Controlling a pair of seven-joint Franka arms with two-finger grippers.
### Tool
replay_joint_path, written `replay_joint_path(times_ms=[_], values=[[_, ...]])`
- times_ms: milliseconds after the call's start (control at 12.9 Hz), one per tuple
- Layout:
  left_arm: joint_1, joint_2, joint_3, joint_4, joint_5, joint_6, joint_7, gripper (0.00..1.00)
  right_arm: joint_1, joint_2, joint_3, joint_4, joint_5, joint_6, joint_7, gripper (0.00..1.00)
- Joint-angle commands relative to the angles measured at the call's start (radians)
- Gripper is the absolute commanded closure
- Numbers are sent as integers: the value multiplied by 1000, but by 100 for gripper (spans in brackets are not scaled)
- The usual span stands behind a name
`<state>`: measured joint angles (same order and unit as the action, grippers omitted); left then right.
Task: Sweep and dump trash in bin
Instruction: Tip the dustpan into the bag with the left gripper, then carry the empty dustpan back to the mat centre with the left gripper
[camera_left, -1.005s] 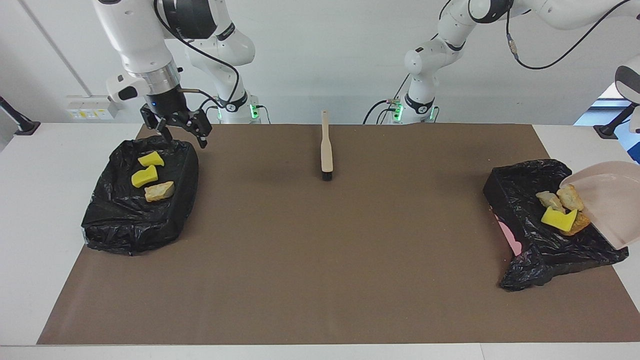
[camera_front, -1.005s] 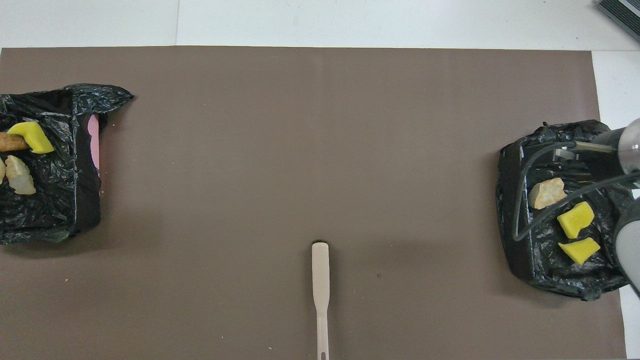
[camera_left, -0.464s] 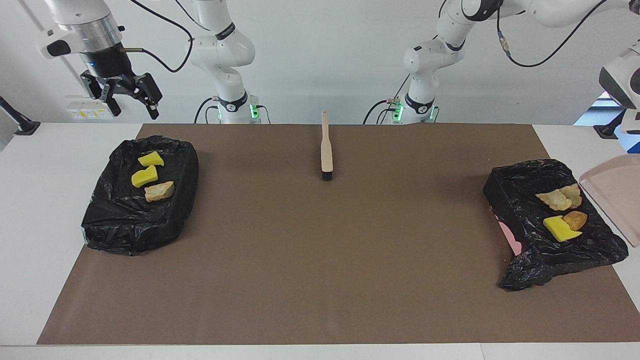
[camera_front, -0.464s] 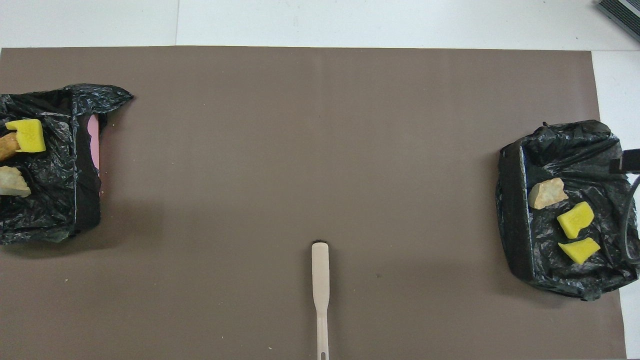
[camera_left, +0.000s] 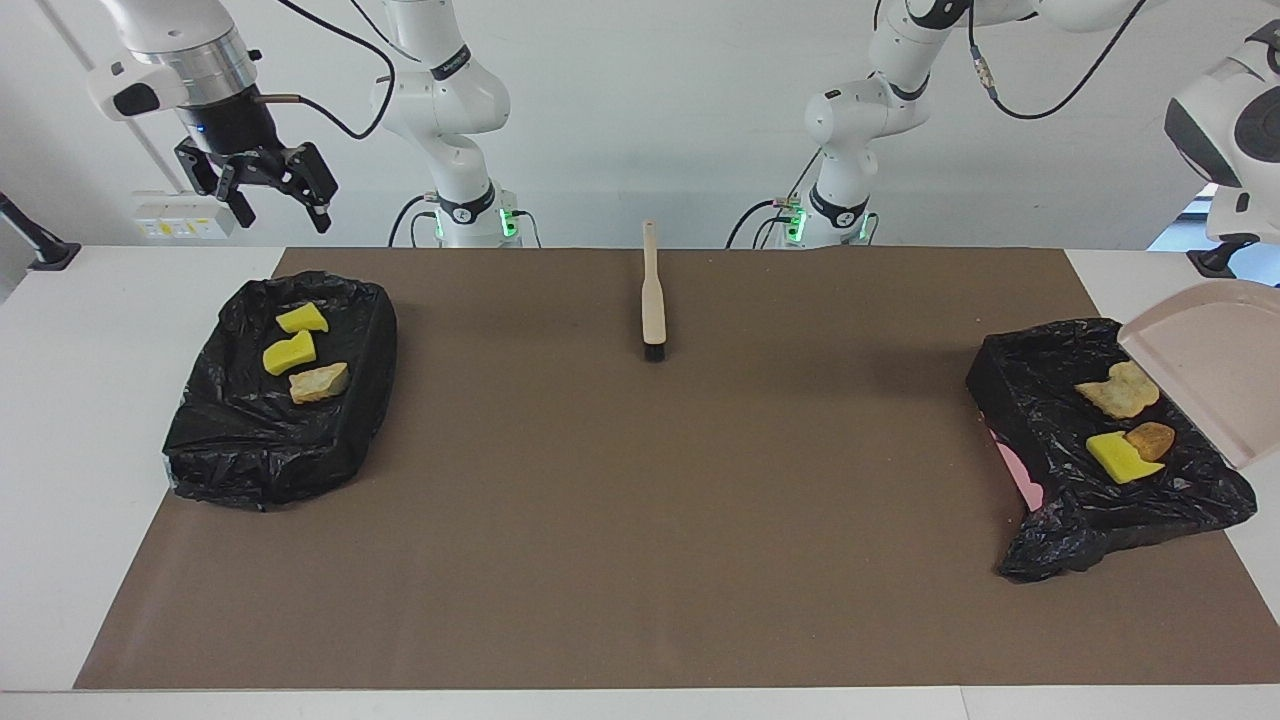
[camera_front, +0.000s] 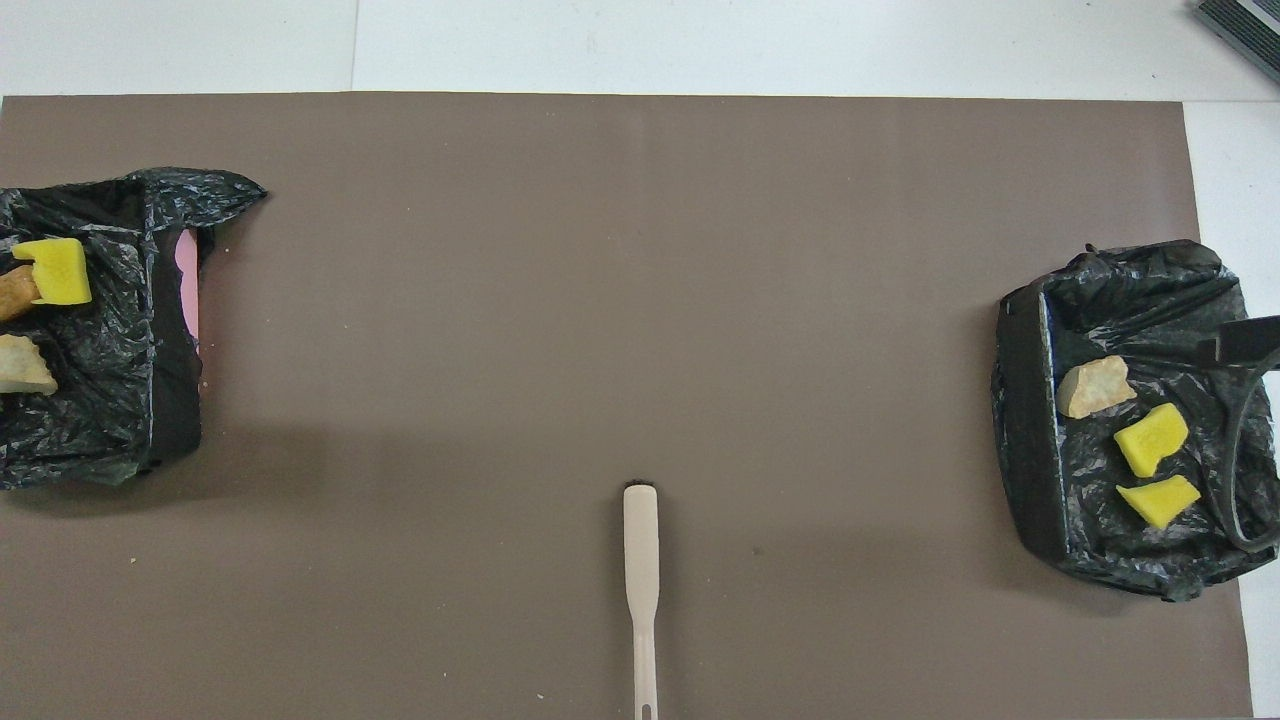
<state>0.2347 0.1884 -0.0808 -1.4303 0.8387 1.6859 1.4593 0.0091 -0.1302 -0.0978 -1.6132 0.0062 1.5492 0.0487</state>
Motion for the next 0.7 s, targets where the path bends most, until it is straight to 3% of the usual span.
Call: replay_joint_path(times_ms=[0, 387, 619], values=[[-40, -38, 7, -28, -195, -46, -101, 100, -6, -9, 4, -4, -17, -11, -45, 0], [-176, -151, 6, -227, -478, -43, -550, 100, -4, 32, 27, 53, -65, -50, -90, 0], [-297, -156, 6, -272, -578, -31, -858, 100, -11, 35, 32, 84, -52, -52, -89, 0]])
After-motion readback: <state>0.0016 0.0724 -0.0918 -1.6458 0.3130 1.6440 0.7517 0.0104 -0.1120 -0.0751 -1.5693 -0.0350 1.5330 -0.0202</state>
